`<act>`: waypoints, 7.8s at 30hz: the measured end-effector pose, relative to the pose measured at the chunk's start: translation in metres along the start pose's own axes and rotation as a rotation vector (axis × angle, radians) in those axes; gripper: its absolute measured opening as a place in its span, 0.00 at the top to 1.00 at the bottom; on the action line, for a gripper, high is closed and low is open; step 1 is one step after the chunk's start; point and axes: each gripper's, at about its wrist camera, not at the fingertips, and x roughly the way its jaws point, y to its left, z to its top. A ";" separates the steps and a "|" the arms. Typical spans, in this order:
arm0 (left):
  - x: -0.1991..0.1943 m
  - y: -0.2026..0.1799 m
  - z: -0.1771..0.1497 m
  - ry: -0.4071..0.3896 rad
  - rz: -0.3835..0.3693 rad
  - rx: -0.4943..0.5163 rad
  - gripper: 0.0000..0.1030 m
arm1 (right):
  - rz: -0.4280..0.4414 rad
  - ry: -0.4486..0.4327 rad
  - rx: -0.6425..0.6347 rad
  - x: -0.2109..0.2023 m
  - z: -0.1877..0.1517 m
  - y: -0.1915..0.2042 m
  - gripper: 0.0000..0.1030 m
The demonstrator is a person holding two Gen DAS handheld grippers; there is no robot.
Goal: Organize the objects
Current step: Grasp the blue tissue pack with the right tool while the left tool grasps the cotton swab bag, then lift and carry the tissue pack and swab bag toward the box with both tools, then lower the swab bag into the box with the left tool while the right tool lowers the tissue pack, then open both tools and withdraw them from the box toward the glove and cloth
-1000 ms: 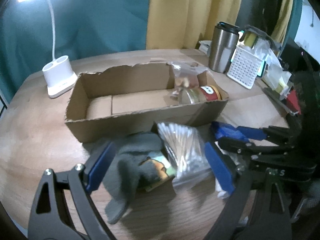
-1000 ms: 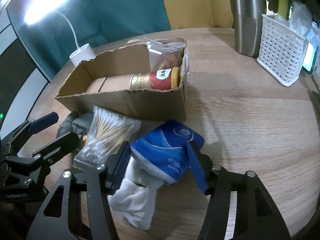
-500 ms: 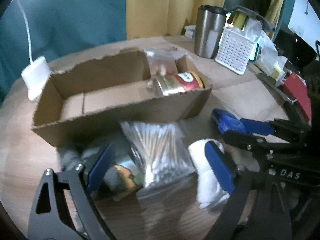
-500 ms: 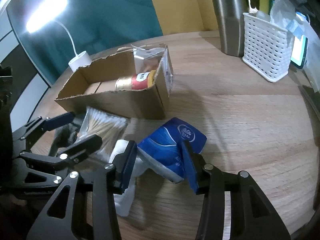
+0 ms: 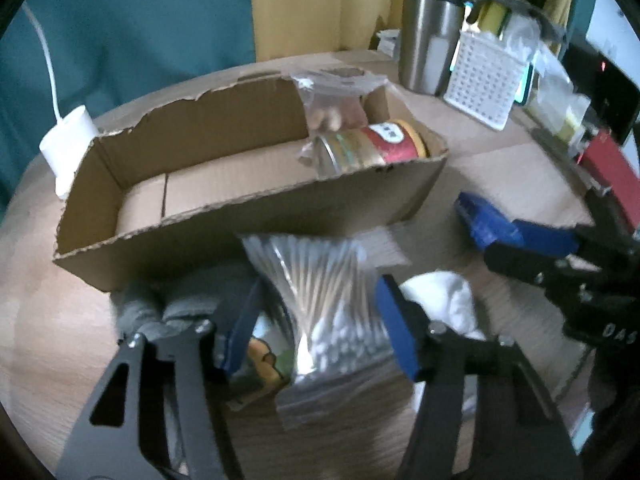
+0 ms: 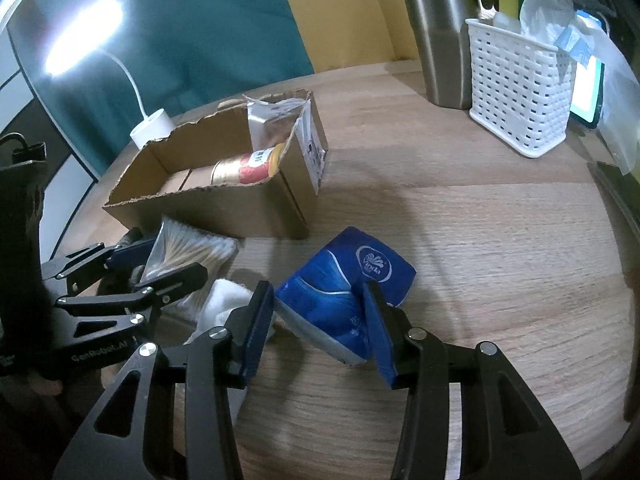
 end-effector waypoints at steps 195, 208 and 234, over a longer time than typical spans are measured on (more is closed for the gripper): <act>-0.003 0.166 0.029 -0.149 0.028 -0.278 0.43 | -0.021 0.023 -0.382 0.089 0.124 0.127 0.58; -0.001 0.160 0.030 -0.141 0.026 -0.272 0.42 | -0.073 -0.060 -0.342 0.069 0.134 0.109 0.48; -0.016 0.161 0.025 -0.171 0.052 -0.271 0.41 | -0.175 -0.077 -0.306 0.080 0.131 0.094 0.42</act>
